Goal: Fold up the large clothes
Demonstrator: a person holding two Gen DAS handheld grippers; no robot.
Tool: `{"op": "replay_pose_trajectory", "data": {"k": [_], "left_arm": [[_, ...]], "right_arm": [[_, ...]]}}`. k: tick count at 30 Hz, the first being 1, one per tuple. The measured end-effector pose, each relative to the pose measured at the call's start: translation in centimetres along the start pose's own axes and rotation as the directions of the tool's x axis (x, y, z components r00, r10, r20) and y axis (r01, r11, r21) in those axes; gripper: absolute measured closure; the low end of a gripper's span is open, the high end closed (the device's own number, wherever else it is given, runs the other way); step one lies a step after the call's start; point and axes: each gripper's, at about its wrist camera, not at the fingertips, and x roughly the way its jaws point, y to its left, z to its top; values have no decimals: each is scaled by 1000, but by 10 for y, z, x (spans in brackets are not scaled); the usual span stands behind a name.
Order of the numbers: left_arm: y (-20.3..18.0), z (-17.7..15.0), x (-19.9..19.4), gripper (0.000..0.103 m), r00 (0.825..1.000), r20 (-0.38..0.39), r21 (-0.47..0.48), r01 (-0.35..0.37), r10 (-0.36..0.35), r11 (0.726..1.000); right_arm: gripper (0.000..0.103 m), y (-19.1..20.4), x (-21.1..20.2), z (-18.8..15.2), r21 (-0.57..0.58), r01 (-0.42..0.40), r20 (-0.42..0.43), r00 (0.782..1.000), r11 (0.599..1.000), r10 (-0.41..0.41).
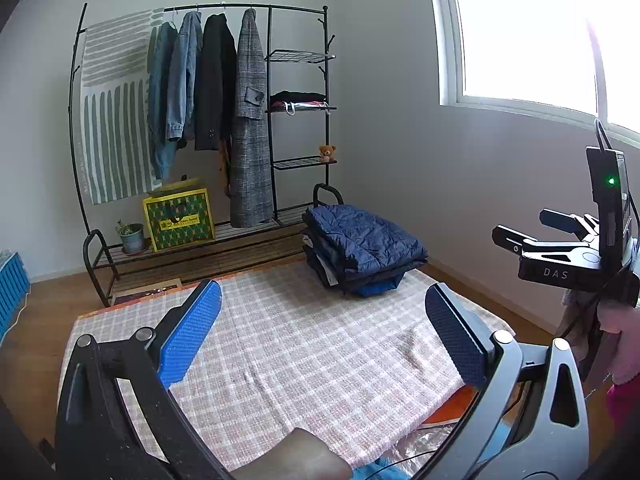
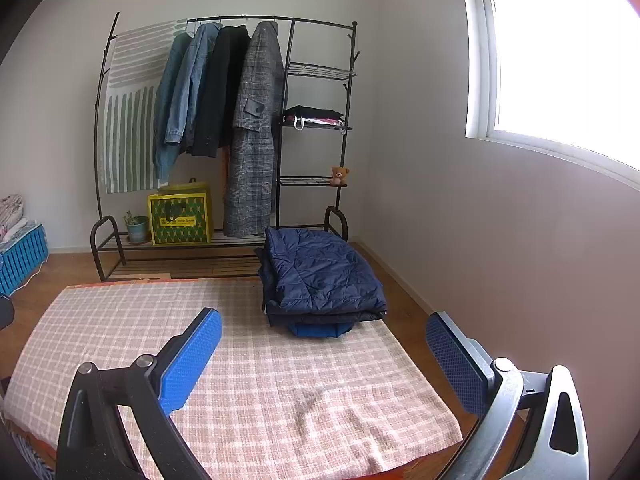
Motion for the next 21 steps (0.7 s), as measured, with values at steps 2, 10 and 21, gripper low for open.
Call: {"op": "replay_pose_trajectory", "data": {"k": [2,10,21], "left_arm": [[0,-1,4,0,1000,-11,-5,8,-8,1000],[0,-5,14,0,999,-35,-24,16,-17,1000],[2,-4,14,0,999,-35,-23,12,-13,1000]], "right_arm": [[0,2,1,-1,5,-5,2,1000,1000,5],[0,9,5,-3,-30,1,-1,1000,1000,-1],[0,12,8,-5,-33,-3,-12,1000,999,3]]}}
